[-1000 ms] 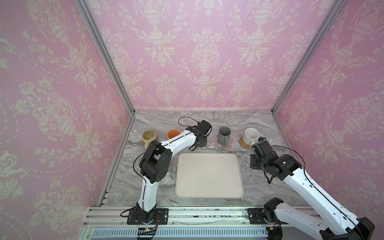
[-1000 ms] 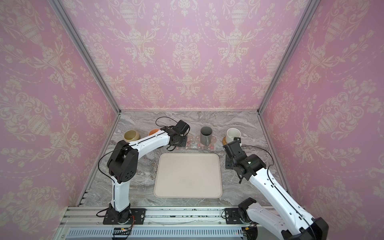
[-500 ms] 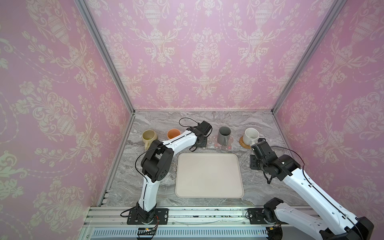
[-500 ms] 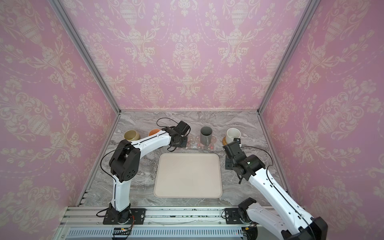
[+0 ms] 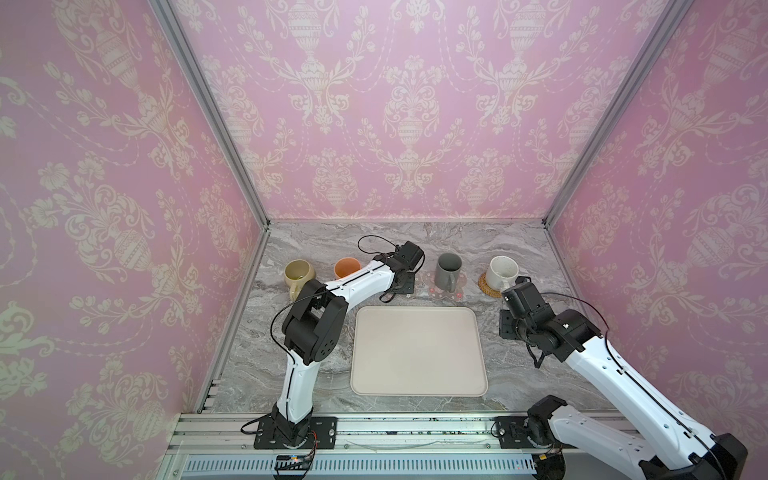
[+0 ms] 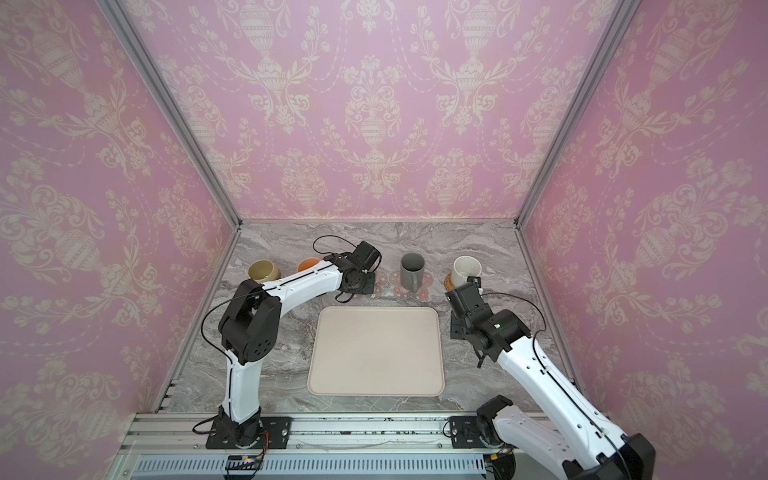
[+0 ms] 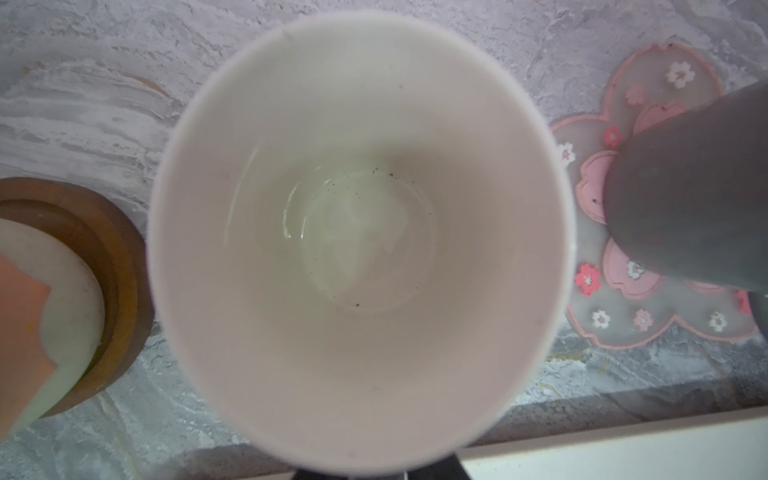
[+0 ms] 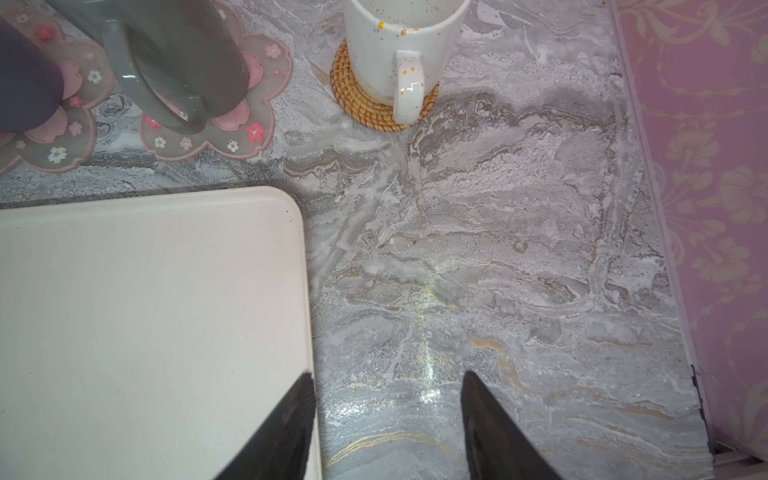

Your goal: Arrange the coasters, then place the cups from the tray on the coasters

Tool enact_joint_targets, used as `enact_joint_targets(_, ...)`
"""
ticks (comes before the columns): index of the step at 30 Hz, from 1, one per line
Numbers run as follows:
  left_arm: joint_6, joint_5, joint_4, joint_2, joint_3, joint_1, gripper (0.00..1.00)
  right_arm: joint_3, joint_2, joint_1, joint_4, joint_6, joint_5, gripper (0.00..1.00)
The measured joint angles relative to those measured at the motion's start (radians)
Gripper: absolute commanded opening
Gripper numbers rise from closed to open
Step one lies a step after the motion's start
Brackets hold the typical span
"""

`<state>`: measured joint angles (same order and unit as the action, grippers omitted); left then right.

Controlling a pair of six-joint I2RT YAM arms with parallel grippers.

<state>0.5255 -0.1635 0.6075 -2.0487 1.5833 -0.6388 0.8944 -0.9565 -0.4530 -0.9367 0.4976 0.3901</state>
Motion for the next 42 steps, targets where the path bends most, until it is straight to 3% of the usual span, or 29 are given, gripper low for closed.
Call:
enact_joint_targets(27,0.042,0.031,-0.035,0.023,-0.025,-0.008,0.36,-0.007,0.014,0.0,0.0,0.001,-0.016,0.59)
enact_joint_targets(37,0.007,-0.037,-0.009,0.182,-0.086,-0.014,0.39,-0.021,0.009,0.0,0.032,-0.003,-0.016,0.59)
enact_joint_targets(42,-0.036,-0.115,-0.002,0.325,-0.183,-0.012,0.39,-0.025,-0.008,0.0,0.088,-0.027,-0.014,0.65)
